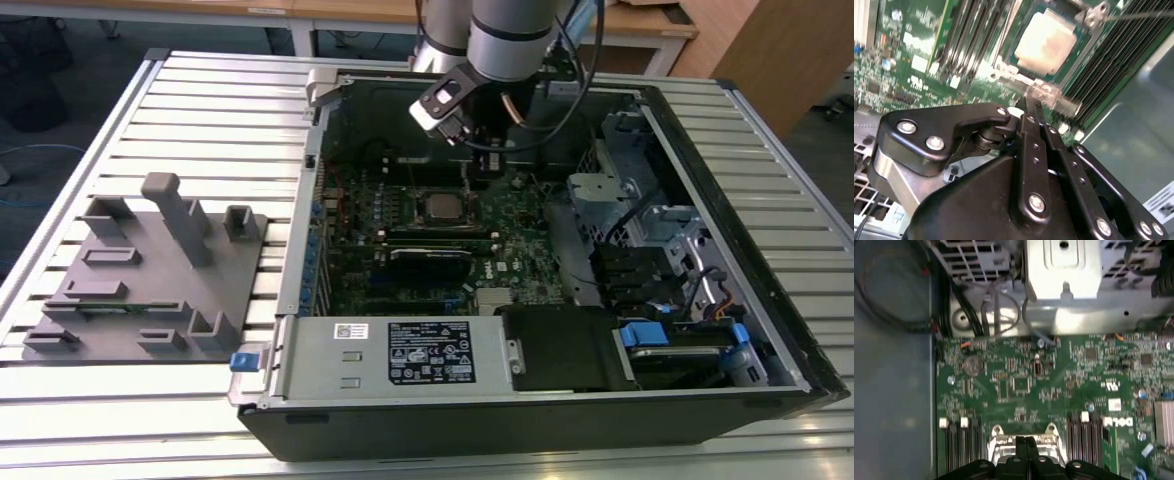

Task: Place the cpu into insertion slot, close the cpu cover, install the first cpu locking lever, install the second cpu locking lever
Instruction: 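Close the cpu cover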

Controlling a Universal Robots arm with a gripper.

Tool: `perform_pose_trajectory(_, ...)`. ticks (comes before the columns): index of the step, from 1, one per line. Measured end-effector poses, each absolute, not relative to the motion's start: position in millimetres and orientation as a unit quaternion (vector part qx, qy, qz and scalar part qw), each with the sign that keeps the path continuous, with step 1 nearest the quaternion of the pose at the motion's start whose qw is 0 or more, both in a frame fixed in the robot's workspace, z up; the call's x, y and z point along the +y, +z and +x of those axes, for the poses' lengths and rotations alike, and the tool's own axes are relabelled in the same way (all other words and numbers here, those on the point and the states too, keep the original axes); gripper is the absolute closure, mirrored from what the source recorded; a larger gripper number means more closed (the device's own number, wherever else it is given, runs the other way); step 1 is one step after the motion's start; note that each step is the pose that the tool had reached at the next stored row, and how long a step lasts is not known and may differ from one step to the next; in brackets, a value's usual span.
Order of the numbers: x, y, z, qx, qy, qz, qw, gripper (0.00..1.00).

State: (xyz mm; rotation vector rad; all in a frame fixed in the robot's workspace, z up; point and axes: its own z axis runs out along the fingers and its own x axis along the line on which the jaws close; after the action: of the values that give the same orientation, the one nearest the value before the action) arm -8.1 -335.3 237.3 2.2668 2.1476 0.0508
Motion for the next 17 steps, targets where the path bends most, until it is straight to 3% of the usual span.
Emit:
perform_pose_trajectory(10,-335.3,237.1,-16.1,0.688,0.016,0.726,0.009,0.9)
perform_pose_trajectory(14,-335.3,236.3,-16.1,0.688,0.002,0.726,-0.004,0.9)
perform_pose_trajectory(17,-335.3,236.4,-16.1,0.688,-0.001,0.726,-0.007,0.9)
